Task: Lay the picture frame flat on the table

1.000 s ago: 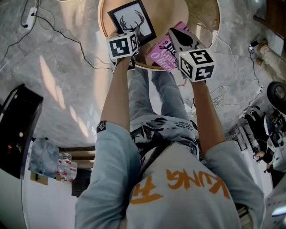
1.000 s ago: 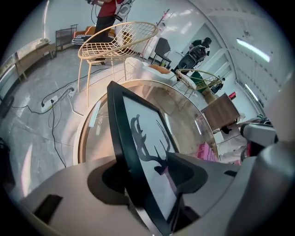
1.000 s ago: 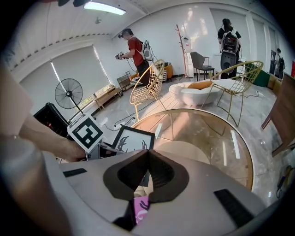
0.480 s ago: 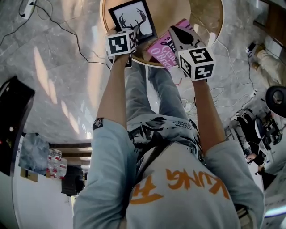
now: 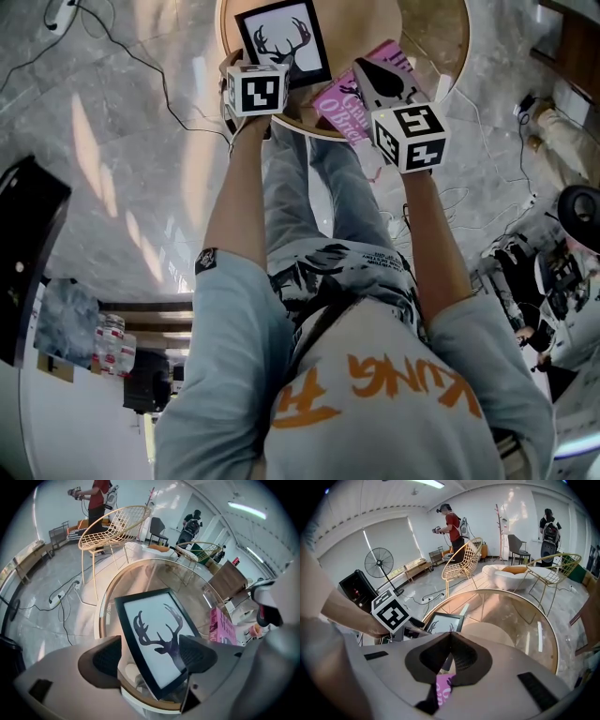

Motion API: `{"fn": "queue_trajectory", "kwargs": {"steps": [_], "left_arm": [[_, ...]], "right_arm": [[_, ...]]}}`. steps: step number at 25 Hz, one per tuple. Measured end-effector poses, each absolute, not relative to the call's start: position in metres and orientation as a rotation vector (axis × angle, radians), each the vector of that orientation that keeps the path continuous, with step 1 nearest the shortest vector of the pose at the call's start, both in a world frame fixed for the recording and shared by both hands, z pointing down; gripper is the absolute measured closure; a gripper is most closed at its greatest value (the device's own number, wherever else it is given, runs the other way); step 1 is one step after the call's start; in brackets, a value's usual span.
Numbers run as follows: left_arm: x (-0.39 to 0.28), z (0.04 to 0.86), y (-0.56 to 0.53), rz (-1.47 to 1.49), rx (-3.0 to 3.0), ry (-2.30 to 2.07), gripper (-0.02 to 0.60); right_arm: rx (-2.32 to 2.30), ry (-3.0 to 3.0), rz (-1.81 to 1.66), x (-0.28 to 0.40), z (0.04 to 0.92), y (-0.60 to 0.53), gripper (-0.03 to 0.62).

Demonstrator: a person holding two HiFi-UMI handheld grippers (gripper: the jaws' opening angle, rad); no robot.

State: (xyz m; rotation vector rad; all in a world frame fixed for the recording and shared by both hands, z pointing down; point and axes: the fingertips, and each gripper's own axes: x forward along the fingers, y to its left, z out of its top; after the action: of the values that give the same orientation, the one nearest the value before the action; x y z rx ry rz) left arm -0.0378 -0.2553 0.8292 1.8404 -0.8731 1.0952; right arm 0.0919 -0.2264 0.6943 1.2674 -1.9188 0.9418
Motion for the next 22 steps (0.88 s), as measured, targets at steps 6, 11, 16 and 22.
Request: {"fn": "queue_trajectory", "kwargs": {"steps": [6,11,16,22], "left_arm": [[-0.033,0.796,-0.255,0.937,1.861,-0.934,0.209],[-0.041,0.753,-0.258,0.858,1.899,-1.044,0.405],[-0.053,0.71,-0.261,0.806,1.924,-1.186,0.52],[-0.06,0.658,-0.268,0.7,1.978,-1.297,0.557]], "right_arm": [[1.26,-1.941,0.928,0.089,0.681,-0.219,0.597],[1.277,-1.966,0.94,0.083,0.667,-0.224,0.597],[1.265,-1.984,0.899,0.078,0.651,-0.225,0.597],[1.263,-2.044,0.861,0.07,0.63,-0.234,0.597]]}}
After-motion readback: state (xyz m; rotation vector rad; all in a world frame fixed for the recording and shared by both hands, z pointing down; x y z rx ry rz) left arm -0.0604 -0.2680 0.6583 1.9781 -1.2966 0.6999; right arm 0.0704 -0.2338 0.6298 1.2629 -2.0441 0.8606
